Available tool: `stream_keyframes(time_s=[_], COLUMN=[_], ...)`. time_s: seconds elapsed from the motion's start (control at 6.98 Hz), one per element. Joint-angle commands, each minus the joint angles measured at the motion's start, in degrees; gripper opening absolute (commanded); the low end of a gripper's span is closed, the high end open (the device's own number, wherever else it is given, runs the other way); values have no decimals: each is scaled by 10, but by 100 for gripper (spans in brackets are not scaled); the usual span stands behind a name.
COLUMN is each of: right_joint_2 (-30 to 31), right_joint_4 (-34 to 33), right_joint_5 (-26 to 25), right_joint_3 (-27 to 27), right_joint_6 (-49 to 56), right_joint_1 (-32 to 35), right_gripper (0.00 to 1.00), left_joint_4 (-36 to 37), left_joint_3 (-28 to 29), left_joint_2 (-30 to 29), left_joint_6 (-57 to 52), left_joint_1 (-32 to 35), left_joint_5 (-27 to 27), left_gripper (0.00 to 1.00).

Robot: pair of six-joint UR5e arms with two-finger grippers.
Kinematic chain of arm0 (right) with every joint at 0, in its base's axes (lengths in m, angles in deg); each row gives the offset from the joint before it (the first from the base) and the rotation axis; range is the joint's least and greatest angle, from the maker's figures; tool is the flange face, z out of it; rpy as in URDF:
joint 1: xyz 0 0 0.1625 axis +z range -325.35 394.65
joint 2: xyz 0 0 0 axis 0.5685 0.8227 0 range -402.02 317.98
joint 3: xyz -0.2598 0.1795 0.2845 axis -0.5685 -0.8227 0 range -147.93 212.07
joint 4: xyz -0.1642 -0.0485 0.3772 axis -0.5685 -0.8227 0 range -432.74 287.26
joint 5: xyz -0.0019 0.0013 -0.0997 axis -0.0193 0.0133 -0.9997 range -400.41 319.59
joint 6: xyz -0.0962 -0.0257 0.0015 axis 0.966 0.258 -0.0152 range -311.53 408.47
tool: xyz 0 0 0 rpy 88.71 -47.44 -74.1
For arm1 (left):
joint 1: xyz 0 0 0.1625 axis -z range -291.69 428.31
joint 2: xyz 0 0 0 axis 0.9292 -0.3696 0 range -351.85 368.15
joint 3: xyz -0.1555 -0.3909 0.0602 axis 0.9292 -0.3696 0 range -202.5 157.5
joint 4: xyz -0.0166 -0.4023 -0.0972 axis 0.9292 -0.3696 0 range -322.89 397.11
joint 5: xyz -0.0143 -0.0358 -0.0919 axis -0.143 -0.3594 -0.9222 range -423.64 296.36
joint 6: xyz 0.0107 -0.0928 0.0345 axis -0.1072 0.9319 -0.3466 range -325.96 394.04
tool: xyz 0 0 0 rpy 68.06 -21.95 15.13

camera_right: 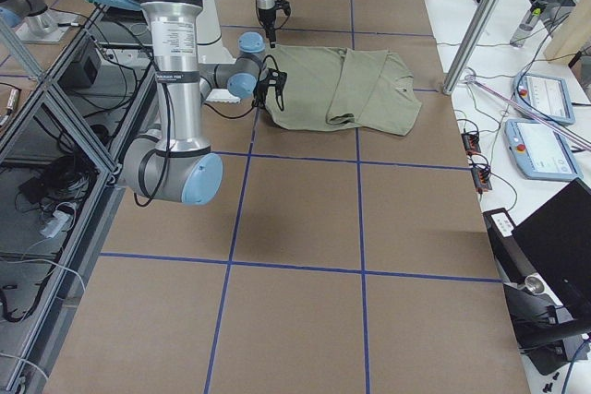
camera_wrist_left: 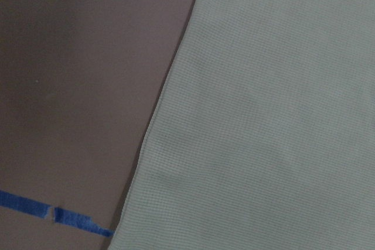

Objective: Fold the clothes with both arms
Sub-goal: 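Lower the left gripper to the other near hem corner while the right gripper waits, then grasp both near hem corners with the left and right grippers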

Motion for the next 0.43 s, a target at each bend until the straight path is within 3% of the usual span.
stream_keyframes(time_s=[0.0, 0.29], right_joint_2=[0, 1], right_joint_4=[0, 0], right_joint_5=[1, 10], right_joint_3=[1, 1], right_joint_6=[0, 0], right_joint_1=[3, 15], right_gripper=[0, 0], left_joint_4=[0, 0], left_joint_3=[13, 16], left_joint_2=[4, 6], left_joint_6=[1, 1], left_joint_1=[-2, -2], left_joint_5=[7, 7], left_gripper=[96, 90])
